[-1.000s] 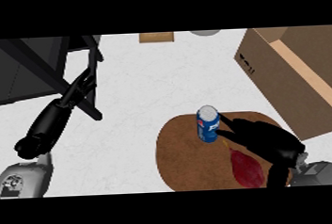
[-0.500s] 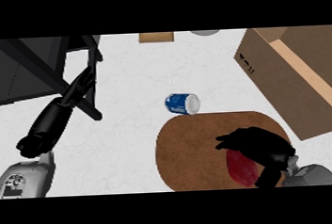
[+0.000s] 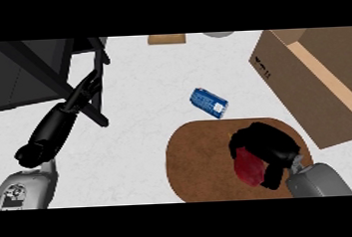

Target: Pick the pear from the cutting board and place it in the cardboard box

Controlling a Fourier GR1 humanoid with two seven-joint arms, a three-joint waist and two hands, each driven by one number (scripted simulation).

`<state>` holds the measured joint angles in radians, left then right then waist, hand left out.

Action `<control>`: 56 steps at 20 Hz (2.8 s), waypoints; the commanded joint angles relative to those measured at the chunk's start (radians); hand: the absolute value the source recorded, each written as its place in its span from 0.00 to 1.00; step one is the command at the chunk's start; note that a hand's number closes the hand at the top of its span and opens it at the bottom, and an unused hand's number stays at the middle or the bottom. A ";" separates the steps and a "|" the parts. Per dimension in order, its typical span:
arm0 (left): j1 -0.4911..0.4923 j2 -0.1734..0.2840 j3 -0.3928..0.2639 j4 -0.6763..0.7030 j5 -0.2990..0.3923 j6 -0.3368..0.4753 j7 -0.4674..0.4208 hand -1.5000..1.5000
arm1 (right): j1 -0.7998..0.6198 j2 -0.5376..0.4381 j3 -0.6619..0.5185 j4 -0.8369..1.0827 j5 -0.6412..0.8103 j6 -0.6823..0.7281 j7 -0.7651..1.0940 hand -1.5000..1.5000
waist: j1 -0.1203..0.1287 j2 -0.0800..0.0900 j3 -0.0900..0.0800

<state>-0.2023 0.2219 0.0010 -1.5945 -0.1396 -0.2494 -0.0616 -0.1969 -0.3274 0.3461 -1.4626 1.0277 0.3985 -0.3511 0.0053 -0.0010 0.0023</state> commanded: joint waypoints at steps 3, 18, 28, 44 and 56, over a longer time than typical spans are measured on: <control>-0.019 -0.001 -0.006 0.007 -0.005 -0.004 0.010 0.50 | -0.225 0.236 -0.177 0.204 0.054 -0.056 0.415 1.00 | 0.052 0.018 -0.002; -0.055 0.002 0.029 0.036 0.002 -0.001 0.025 0.50 | -0.779 0.276 -0.309 0.641 0.235 -0.460 0.573 1.00 | 0.018 0.007 -0.002; 0.022 0.027 0.053 0.022 0.015 -0.023 -0.007 0.50 | -0.836 0.192 -0.520 0.562 0.219 -0.638 0.868 1.00 | 0.007 0.005 -0.002; 0.005 -0.001 0.027 0.027 -0.023 -0.009 -0.024 0.50 | -0.854 -0.185 -0.695 0.902 0.120 -0.482 0.692 1.00 | 0.010 0.011 -0.002; -0.038 0.001 0.049 0.039 -0.002 -0.026 0.014 0.50 | -0.825 -0.302 -0.724 1.138 0.070 -0.212 0.592 1.00 | 0.012 0.010 -0.002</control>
<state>-0.2027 0.2079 0.0127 -1.5996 -0.1488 -0.2780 -0.0604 -1.0402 -0.5935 -0.3719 -0.3781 1.1100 0.1169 0.2667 0.0230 0.0068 0.0032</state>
